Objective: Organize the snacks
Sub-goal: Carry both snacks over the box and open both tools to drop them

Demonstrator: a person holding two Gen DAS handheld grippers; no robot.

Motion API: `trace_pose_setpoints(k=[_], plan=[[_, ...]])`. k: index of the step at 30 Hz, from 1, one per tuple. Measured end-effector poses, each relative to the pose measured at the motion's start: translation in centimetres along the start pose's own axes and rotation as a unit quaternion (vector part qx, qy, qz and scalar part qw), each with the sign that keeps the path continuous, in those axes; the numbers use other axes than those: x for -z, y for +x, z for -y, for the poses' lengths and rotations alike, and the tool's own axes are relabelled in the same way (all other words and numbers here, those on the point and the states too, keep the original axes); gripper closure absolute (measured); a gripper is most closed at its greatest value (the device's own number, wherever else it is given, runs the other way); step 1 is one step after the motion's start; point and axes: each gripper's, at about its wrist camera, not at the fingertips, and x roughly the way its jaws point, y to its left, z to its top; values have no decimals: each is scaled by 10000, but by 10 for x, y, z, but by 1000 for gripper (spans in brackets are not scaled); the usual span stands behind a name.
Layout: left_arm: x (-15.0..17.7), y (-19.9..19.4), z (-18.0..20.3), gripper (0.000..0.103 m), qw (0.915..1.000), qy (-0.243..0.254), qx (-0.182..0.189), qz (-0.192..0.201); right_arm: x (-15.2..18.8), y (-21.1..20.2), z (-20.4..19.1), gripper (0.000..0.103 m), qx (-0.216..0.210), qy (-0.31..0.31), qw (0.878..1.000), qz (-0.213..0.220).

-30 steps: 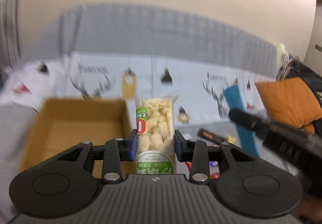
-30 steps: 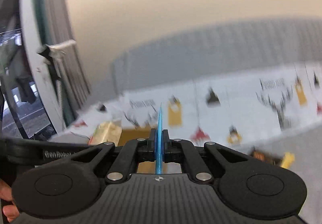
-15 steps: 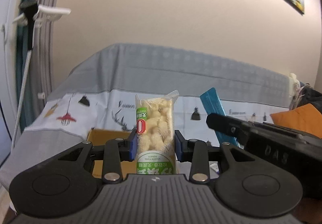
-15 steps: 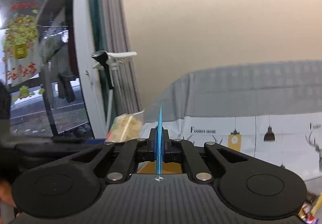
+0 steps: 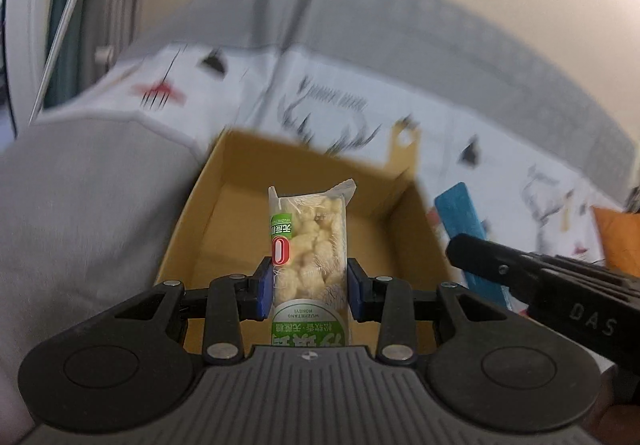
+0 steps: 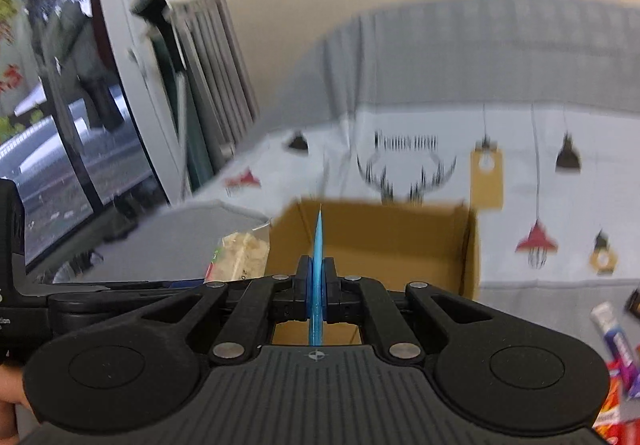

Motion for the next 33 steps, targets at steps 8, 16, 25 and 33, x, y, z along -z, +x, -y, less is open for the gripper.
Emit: trace_pose_setpoints(k=[8, 16, 25, 33], plan=[[27, 67, -33, 63, 9959, -104, -257, -863, 39, 76, 6, 99, 254, 101, 9937, -1088], [43, 87, -46, 63, 9925, -74, -351, -1165, 70, 109, 0, 99, 390, 3, 9835, -1764], [29, 54, -24, 16, 9940, 86, -520, -957, 58, 79, 11, 37, 348, 461, 9931, -1018], [18, 18, 31, 0, 9985, 72, -150, -522, 56, -7, 65, 1, 264, 934, 9953, 6]])
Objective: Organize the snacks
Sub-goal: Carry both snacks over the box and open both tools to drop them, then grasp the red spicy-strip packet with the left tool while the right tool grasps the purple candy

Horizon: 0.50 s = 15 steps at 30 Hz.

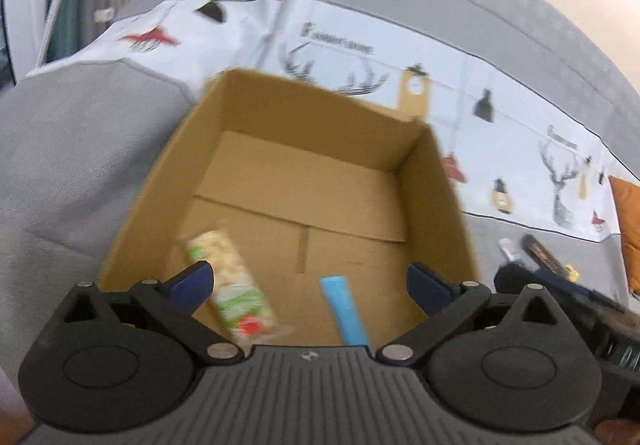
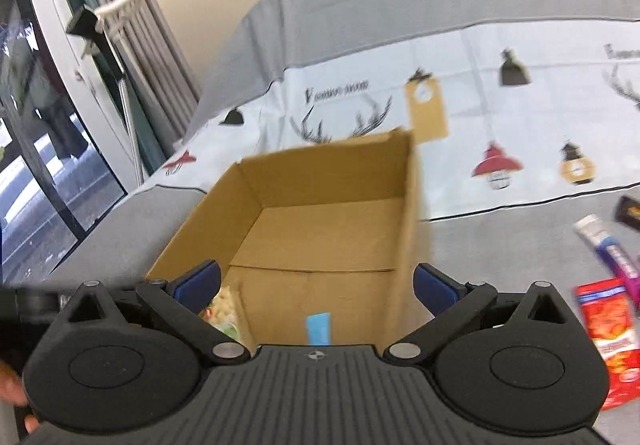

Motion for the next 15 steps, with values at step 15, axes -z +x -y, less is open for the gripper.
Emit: trace_pose_setpoints(k=[15], plan=[[60, 62, 227, 0, 9766, 1914, 849, -493, 38, -113, 205, 1, 1499, 594, 9823, 954]])
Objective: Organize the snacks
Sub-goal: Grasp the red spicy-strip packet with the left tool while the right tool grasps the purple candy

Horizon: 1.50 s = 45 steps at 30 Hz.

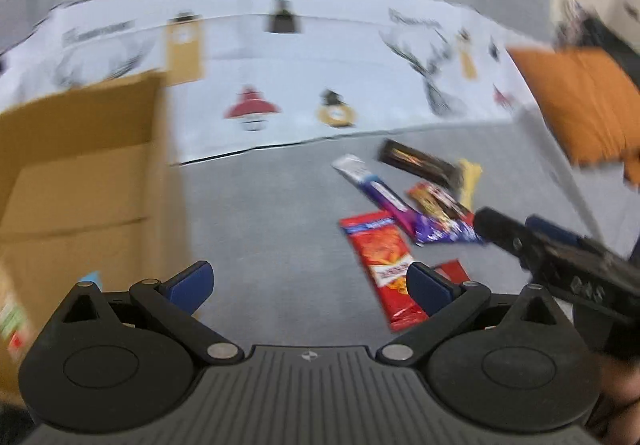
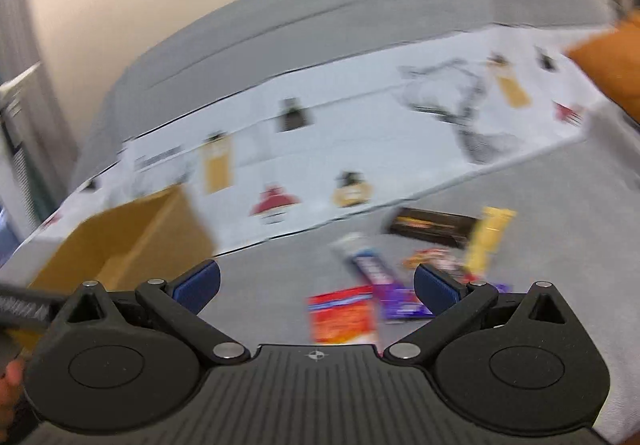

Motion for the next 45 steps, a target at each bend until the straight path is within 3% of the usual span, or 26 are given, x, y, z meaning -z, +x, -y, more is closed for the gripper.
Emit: trace_pose_setpoints(k=[5, 10, 13, 14, 17, 19, 20, 21, 22, 26, 30, 34, 45], plan=[[-12, 65, 30, 0, 9984, -208, 117, -517, 5, 29, 61, 1, 520, 356, 9976, -283], [-17, 131, 55, 2, 9959, -266, 148, -847, 5, 70, 95, 1, 692, 1035, 9894, -743], [-16, 165, 62, 21, 9926, -303, 140, -1166, 12, 93, 102, 6, 710, 1279, 9829, -1116], [-15, 171, 63, 20, 9930, -313, 91, -1131, 14, 100, 104, 6, 719, 1348, 9811, -1189], [-15, 171, 68, 38, 9966, 35, 67, -819, 16, 108, 101, 6, 786, 1082, 9851, -1084], [-15, 170, 61, 46, 9965, -20, 197, -816, 17, 114, 99, 12, 837, 882, 9872, -1034], [-16, 168, 55, 48, 9958, -75, 250, -873, 17, 115, 97, 30, 953, 832, 9870, -995], [-17, 167, 50, 49, 9952, -120, 275, -936, 16, 115, 95, 71, 1094, 773, 9861, -981], [-17, 164, 45, 49, 9945, -183, 259, -997, 15, 116, 95, 76, 1182, 742, 9848, -1035], [-12, 155, 23, 51, 9933, -352, 133, -1094, 16, 111, 108, 78, 803, 1420, 9803, -1112], [-5, 142, 7, 52, 9915, -566, 181, -1154, 12, 95, 105, 80, 748, 1327, 9836, -964], [-5, 126, 9, 53, 9932, -425, 203, -1068, 5, 82, 110, 80, 560, 1465, 9851, -704], [-32, 80, 18, 54, 9985, -137, 198, -493, -9, 86, 90, 79, 261, 1332, 9892, -548]])
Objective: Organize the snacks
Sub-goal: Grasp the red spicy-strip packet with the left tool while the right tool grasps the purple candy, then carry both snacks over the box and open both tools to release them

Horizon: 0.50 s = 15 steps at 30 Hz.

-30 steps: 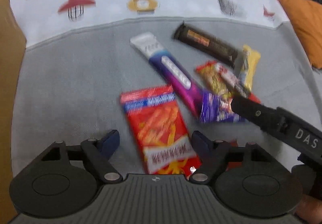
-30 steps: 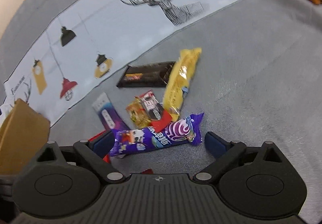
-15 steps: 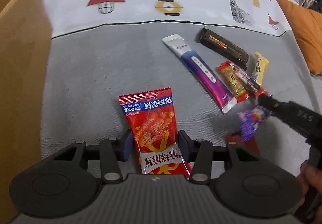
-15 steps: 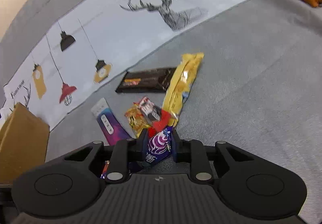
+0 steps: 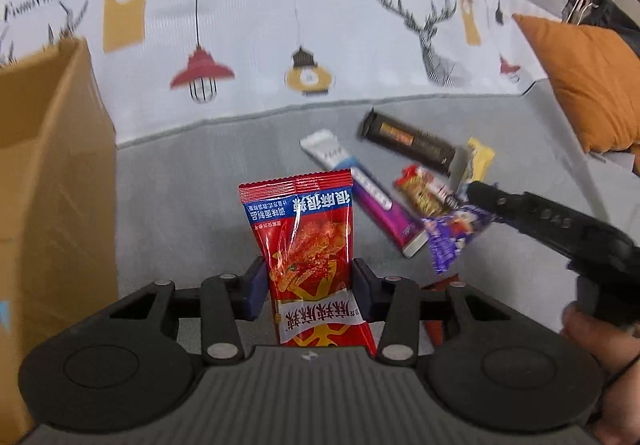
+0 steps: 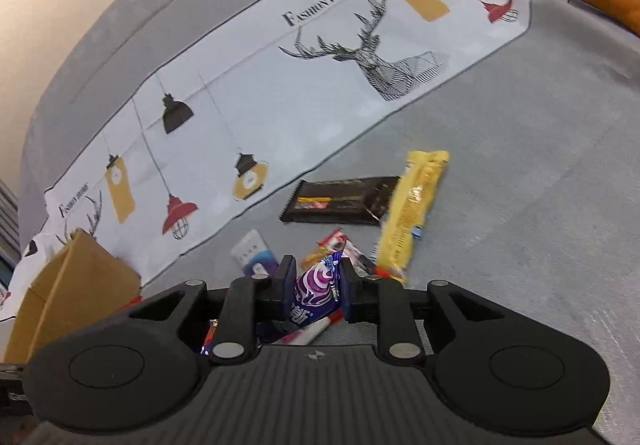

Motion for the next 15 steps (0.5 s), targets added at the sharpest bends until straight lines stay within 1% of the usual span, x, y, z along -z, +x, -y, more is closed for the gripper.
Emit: trace_pose_setpoints(k=[2, 3, 4, 5, 7, 10, 15], plan=[[-1, -14, -1, 54, 9999, 34, -12, 126, -3, -4, -8, 79, -129, -2, 9998, 129], [-1, -22, -2, 54, 9998, 42, -10, 182, -6, -9, -14, 79, -238, 35, 9994, 265], [-1, -30, -3, 54, 9997, 44, 5, 226, -10, -14, -21, 79, -388, -1, 9988, 312], [0, -38, -5, 54, 9996, 44, 23, 269, -14, -20, -30, 79, -566, -120, 9975, 397], [1, -53, -10, 54, 9993, 51, 55, 359, -19, -39, -49, 79, -794, -553, 9926, 731], [2, -79, -20, 54, 9986, 0, 43, 524, -11, -58, -69, 79, -827, -899, 9874, 1007], [9, -128, -47, 54, 9957, -204, -19, 908, 3, -85, -99, 79, -718, -979, 9857, 1171]])
